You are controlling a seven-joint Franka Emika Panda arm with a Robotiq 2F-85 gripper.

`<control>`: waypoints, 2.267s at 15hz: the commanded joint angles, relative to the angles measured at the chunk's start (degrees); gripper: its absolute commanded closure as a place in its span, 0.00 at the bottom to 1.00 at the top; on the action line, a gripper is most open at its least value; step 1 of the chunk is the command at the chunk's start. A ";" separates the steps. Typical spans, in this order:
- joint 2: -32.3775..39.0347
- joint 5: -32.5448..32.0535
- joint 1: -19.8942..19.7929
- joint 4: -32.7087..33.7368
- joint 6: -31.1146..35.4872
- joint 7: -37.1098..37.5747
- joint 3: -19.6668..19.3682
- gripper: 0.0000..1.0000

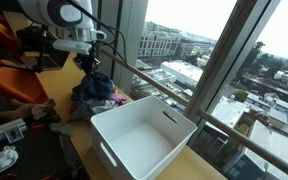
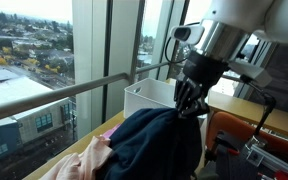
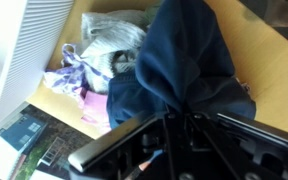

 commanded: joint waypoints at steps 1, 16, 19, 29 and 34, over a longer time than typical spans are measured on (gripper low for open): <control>-10.99 -2.91 -0.62 1.09 -8.50 0.97 -1.41 0.99; -19.85 -12.49 -12.94 23.53 -23.44 -10.13 -17.49 0.99; -18.36 -11.90 -14.21 23.31 -21.88 -12.04 -20.32 0.99; -13.22 -11.68 -12.75 13.11 -16.30 -7.66 -17.72 0.99; -10.74 -11.52 -11.57 8.12 -13.37 -6.10 -15.82 0.99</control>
